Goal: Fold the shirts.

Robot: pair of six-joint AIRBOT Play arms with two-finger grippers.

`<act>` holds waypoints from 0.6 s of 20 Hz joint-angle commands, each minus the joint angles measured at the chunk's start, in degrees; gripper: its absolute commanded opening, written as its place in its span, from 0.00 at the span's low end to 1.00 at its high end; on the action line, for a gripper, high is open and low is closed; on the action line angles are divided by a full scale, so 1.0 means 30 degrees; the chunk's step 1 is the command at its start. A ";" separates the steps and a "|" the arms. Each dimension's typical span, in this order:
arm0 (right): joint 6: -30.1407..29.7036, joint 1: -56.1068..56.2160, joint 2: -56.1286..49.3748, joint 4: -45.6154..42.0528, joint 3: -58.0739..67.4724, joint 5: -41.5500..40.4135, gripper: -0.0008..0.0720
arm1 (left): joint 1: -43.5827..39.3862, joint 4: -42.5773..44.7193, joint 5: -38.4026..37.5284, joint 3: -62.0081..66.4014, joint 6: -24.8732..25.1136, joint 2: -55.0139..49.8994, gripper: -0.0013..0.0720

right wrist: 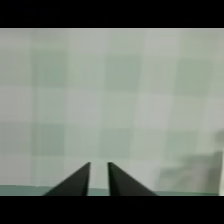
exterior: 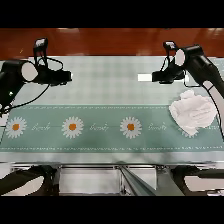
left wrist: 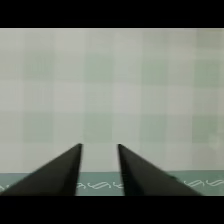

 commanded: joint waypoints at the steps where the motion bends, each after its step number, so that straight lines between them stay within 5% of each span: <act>1: -0.1552 -0.0015 0.1443 -0.1894 0.0036 -0.0240 0.57 | 0.0852 0.0233 -0.2361 0.1610 0.0867 0.0036 0.71; 5: -0.1705 -0.1348 0.5202 -0.4350 -0.0729 0.0976 0.59 | 0.2142 0.0146 -0.4881 0.1705 0.2484 0.2127 0.71; 12: 0.0466 -0.6666 1.1409 -0.2055 -1.2298 -0.0219 0.58 | 0.1166 -0.3249 -0.2769 -0.7628 0.1501 0.9289 0.71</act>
